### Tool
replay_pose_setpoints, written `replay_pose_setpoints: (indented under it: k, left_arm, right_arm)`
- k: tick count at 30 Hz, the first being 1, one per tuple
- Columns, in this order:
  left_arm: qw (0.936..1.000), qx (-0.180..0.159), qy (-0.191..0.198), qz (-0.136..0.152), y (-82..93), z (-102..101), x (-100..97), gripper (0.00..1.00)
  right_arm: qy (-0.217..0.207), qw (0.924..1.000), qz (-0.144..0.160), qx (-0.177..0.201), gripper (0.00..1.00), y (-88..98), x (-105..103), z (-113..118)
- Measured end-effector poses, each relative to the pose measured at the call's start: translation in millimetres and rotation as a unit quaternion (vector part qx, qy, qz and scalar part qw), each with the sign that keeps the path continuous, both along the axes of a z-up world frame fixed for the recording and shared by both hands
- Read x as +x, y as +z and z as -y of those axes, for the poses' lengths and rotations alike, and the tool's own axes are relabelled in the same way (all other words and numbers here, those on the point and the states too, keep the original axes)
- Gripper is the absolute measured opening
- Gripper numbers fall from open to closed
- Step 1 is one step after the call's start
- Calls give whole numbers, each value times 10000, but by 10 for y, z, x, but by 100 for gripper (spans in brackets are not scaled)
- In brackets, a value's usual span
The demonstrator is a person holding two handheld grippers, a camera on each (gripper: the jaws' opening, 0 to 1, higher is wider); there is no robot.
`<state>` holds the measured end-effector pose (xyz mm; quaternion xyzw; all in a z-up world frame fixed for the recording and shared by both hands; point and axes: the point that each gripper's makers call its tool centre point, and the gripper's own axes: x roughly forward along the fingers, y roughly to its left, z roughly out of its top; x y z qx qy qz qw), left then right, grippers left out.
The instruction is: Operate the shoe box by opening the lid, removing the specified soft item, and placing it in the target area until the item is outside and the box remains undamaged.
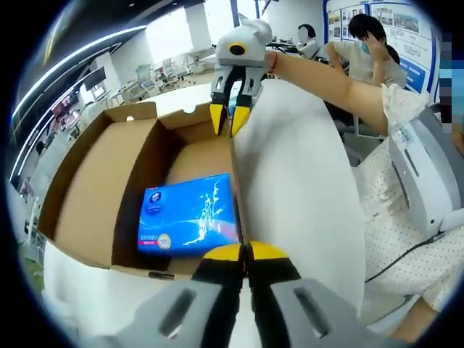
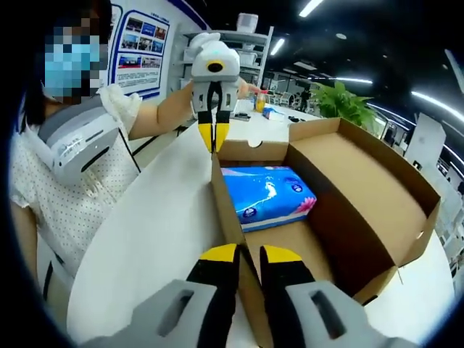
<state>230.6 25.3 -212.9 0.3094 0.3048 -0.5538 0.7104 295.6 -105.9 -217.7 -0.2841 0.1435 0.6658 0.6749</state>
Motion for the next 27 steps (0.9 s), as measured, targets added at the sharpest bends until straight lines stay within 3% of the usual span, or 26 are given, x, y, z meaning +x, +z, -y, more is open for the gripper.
replay_pose_setpoints:
  k: [7, 19, 22, 24, 26, 27]
  left_arm:
    - [9999, 68, -11, 157, 1, 28, 2, 2]
    - [9999, -87, -87, 100, 7, 63, 28, 3]
    - [9987, -166, -311, 377, 31, 84, 40, 4]
    - [9961, -263, -400, 747, 95, 109, 88, 9]
    - [9925, -575, -387, 1007, 248, 125, 115, 10]
    - [9920, -731, -353, 964, 309, 119, 101, 10]
  right_arm:
    - [-29, 10000, 4, -71, 12, 1, 69, 0]
    - [-126, 9998, 25, -176, 13, -9, 151, 15]
    - [-137, 9995, 121, -263, 13, -24, 146, 16]
    - [-121, 9992, 184, -328, 13, -30, 144, 18]
    - [-114, 9990, 229, -373, 13, -33, 148, 24]
    - [-123, 9989, 231, -383, 13, -35, 147, 25]
